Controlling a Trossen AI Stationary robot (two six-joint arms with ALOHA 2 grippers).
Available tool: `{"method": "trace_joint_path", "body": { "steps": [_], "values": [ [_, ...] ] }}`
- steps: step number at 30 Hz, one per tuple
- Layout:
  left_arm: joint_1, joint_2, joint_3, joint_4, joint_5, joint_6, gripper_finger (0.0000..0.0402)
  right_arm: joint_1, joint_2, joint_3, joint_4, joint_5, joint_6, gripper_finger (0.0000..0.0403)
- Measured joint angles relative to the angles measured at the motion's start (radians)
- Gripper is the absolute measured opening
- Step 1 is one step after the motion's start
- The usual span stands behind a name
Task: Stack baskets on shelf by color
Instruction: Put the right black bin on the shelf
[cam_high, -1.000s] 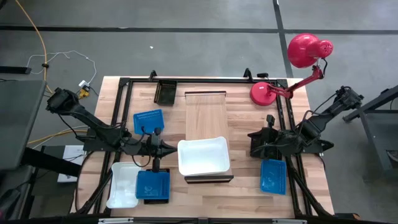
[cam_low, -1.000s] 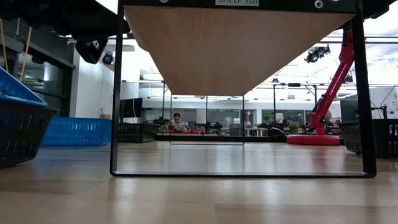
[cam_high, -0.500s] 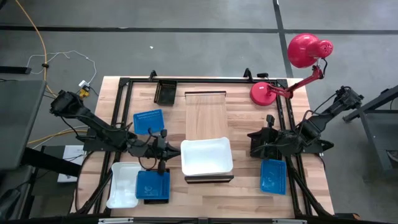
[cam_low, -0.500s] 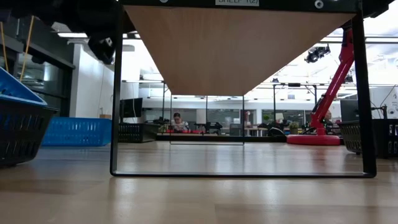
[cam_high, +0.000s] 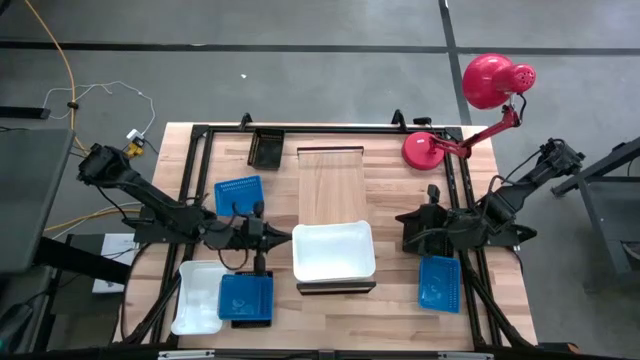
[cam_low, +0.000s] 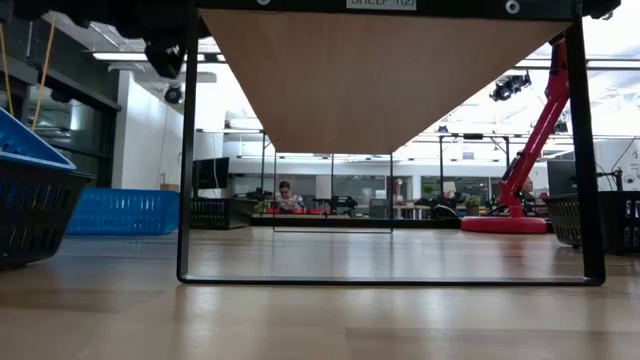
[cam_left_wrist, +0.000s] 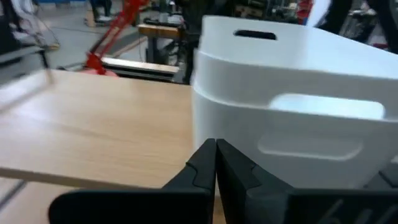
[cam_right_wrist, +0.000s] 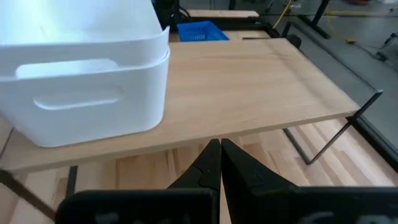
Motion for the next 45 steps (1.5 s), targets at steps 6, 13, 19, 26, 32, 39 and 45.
{"method": "trace_joint_path", "body": {
  "steps": [6,13,19,26,32,39,45],
  "values": [
    [0.001,-0.195,0.000,-0.156,-0.011,0.104,0.0000,0.000,0.000,0.000,0.010,0.051,-0.020,0.0000],
    [0.002,-0.472,0.000,-0.298,-0.155,0.230,0.0000,0.000,0.000,0.000,0.010,0.051,-0.026,0.0000],
    [0.002,-0.621,0.000,-0.428,-0.164,0.203,0.0000,0.000,0.000,0.000,0.009,0.046,-0.027,0.0000],
    [0.001,-0.644,0.000,-0.546,-0.143,0.125,0.0000,0.000,0.000,0.000,0.009,0.045,-0.026,0.0000],
    [0.001,-0.621,0.000,-0.558,-0.082,0.073,0.0018,0.000,0.000,0.000,0.010,0.044,-0.010,0.0000],
    [-0.011,-0.559,0.007,-0.358,0.127,0.047,0.0091,0.000,0.000,0.000,0.012,0.044,-0.008,0.0000],
    [-0.105,-0.396,0.151,-0.372,0.194,0.022,0.0166,0.000,0.000,0.000,0.013,0.044,-0.008,0.0000]
  ]
}}
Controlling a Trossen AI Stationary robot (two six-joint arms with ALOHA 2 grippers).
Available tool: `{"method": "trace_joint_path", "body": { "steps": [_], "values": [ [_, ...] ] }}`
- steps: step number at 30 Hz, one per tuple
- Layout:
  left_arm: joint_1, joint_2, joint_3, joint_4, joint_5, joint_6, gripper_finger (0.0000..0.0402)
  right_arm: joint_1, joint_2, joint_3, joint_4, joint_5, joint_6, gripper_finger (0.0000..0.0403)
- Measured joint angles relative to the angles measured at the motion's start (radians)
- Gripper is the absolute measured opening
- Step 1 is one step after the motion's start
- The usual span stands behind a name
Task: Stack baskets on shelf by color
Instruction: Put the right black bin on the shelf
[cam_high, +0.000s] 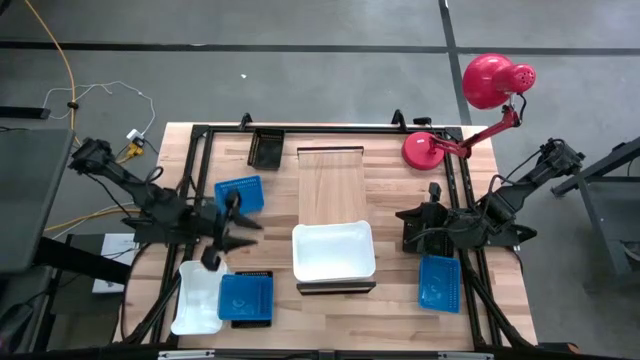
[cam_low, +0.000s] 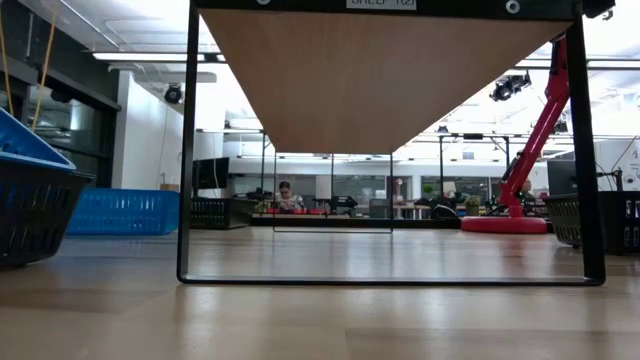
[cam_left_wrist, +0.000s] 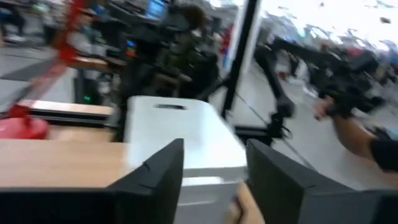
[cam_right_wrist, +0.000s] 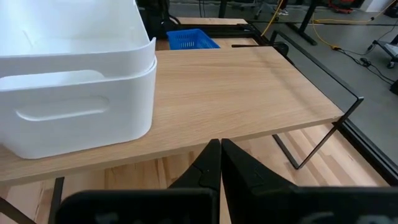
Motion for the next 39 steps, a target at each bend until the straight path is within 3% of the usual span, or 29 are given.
{"method": "trace_joint_path", "body": {
  "steps": [4,10,15,23,31,35,39],
  "values": [
    [-0.090,0.124,0.155,-0.148,-0.019,-0.014,0.0190,0.000,0.000,0.000,0.002,0.000,0.000,0.0000],
    [-0.215,0.267,0.397,-0.517,-0.214,-0.156,0.0193,0.000,0.000,0.000,0.002,0.000,0.009,0.0000],
    [-0.276,0.337,0.518,-0.767,-0.335,-0.300,0.0193,0.000,0.000,0.000,0.002,-0.010,0.027,0.0000],
    [-0.293,0.352,0.531,-0.843,-0.364,-0.323,0.0193,0.000,0.000,0.000,-0.043,-0.153,0.148,0.0000],
    [-0.291,0.352,0.527,-1.119,-0.591,-0.431,0.0186,0.000,0.000,0.000,-0.314,-0.222,0.523,0.0000],
    [-0.292,0.329,0.467,-1.138,-0.623,-0.503,0.0151,0.000,0.000,0.000,-0.391,-0.230,0.683,0.0000],
    [-0.292,0.284,0.344,-1.090,-0.622,-0.575,0.0090,0.000,0.000,0.000,-0.372,-0.234,0.767,0.0000]
  ]
}}
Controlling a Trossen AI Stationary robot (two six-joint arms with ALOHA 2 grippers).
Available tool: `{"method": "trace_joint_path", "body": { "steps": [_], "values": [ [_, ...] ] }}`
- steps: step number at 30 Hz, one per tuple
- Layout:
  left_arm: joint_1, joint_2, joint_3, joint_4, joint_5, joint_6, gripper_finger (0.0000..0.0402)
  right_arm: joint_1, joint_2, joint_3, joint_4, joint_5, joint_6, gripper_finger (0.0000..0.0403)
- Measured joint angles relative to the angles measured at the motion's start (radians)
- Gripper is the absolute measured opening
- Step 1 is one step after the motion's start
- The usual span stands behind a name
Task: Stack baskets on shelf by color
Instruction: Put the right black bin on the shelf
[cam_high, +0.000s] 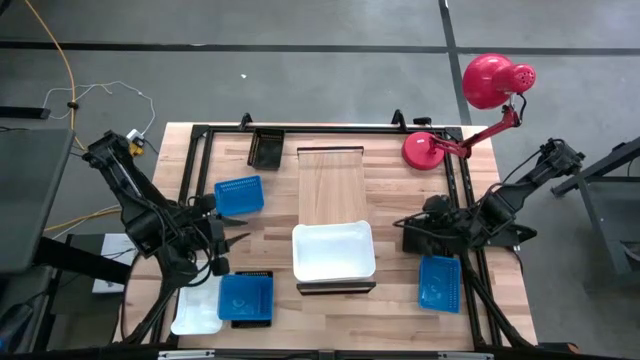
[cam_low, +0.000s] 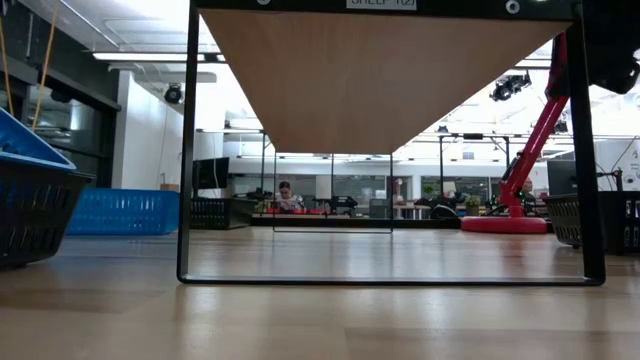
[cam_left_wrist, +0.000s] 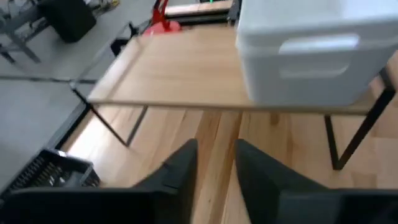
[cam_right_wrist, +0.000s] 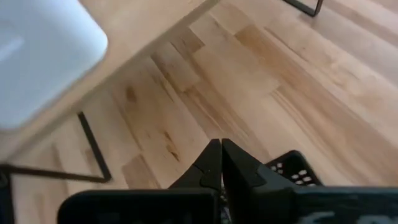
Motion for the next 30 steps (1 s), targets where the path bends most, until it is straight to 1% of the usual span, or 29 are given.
{"method": "trace_joint_path", "body": {
  "steps": [3,4,5,8,11,14,16,18,22,24,27,30],
  "values": [
    [0.000,-0.038,-0.121,0.088,-0.025,-0.053,0.0028,0.000,0.000,0.000,0.033,0.019,0.028,0.0000],
    [0.000,-0.050,-0.165,0.126,-0.041,-0.069,0.0015,0.000,0.000,0.000,0.038,0.029,0.029,0.0000],
    [0.000,-0.064,-0.209,0.166,-0.056,-0.084,0.0008,0.000,0.000,0.000,0.041,0.044,0.029,0.0000],
    [0.000,-0.100,-0.322,0.281,-0.072,-0.106,0.0010,-0.003,0.000,0.000,0.032,0.102,0.068,0.0000],
    [0.001,-0.120,-0.395,0.348,-0.084,-0.137,0.0002,-0.028,0.000,0.000,0.009,0.087,0.134,0.0000],
    [0.001,-0.128,-0.417,0.360,-0.116,-0.159,0.0004,-0.062,0.000,0.000,-0.025,0.009,0.178,0.0000],
    [0.001,-0.129,-0.416,0.374,-0.131,-0.162,0.0002,-0.093,0.000,0.000,-0.075,-0.085,0.228,0.0000],
    [0.001,-0.129,-0.416,0.408,-0.148,-0.130,0.0001,-0.119,0.001,0.000,-0.133,-0.193,0.285,0.0000],
    [0.001,-0.129,-0.416,0.493,-0.173,-0.033,0.0001,-0.146,0.036,0.000,-0.221,-0.354,0.363,0.0001],
    [0.001,-0.129,-0.416,0.530,-0.175,0.018,0.0001,-0.152,0.066,0.000,-0.228,-0.431,0.400,0.0001],
    [0.001,-0.129,-0.416,0.567,-0.176,0.063,0.0000,-0.152,0.109,0.000,-0.260,-0.517,0.449,0.0001],
    [0.001,-0.129,-0.416,0.572,-0.175,0.085,0.0000,-0.141,0.158,0.000,-0.318,-0.578,0.512,0.0000]
  ]
}}
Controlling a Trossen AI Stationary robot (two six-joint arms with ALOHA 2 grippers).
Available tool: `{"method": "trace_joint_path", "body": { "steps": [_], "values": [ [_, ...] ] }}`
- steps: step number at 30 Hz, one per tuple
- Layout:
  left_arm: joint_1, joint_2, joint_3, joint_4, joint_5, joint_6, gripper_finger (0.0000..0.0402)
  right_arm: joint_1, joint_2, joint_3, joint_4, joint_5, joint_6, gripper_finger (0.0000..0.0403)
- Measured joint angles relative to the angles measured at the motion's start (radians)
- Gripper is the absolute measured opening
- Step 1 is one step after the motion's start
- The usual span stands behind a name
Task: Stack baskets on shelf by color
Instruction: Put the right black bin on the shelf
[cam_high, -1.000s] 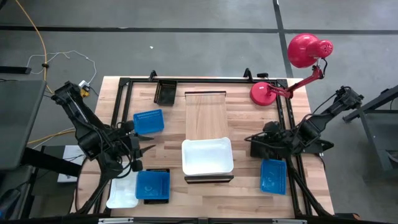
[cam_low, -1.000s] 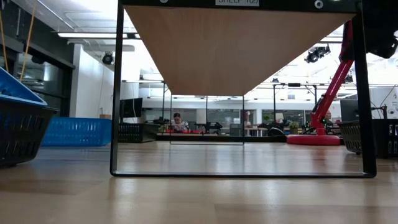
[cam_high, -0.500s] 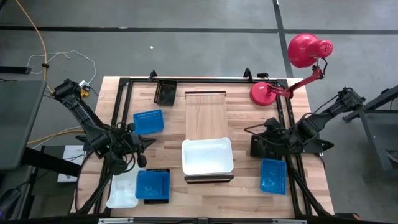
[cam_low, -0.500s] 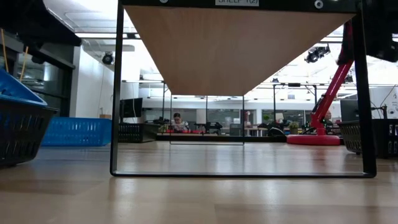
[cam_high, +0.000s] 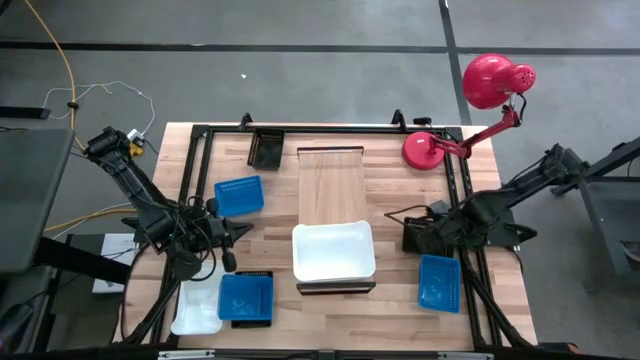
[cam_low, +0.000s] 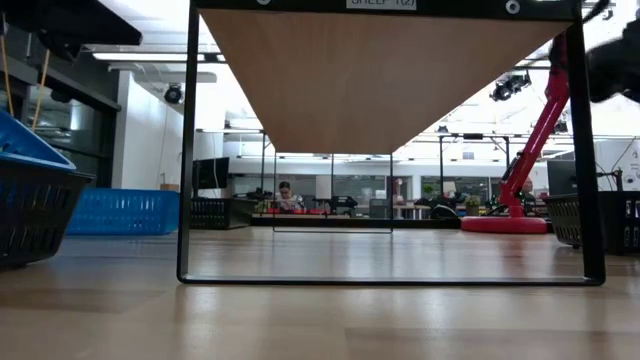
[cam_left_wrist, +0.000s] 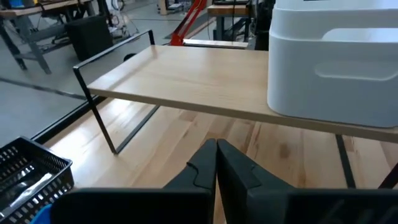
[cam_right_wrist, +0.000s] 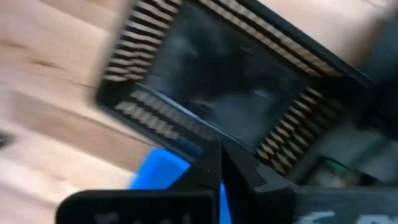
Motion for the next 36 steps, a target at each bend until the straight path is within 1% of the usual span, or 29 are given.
{"method": "trace_joint_path", "body": {
  "steps": [2,4,8,15,27,30,31,35,36],
  "values": [
    [0.000,0.000,0.000,-0.001,0.006,0.002,0.0000,0.019,0.038,0.000,-0.011,-0.029,0.013,0.0000],
    [0.000,0.000,0.000,-0.002,0.010,0.002,0.0000,0.031,0.072,0.003,-0.006,-0.032,0.035,0.0000],
    [0.000,0.000,0.000,-0.004,0.012,0.018,0.0000,0.056,0.142,0.005,-0.042,-0.021,0.090,0.0000],
    [0.000,0.000,0.000,-0.006,0.019,0.049,0.0000,0.096,0.236,0.006,-0.042,0.008,0.139,0.0000],
    [0.000,-0.011,0.000,-0.003,-0.009,0.108,0.0000,0.092,0.254,0.014,-0.077,0.009,0.163,0.0000],
    [0.000,-0.023,0.000,-0.003,-0.012,0.108,0.0000,0.077,0.254,0.014,-0.076,0.003,0.140,0.0000],
    [0.000,-0.027,0.000,-0.003,-0.012,0.108,0.0000,0.072,0.254,0.014,-0.076,-0.022,0.106,0.0000],
    [0.000,-0.039,0.000,-0.003,-0.012,0.109,0.0000,0.063,0.254,0.022,-0.100,-0.194,-0.105,0.0000],
    [0.000,-0.041,0.000,-0.003,-0.012,0.109,0.0000,0.064,0.254,0.030,-0.117,-0.217,-0.151,0.0000]
  ]
}}
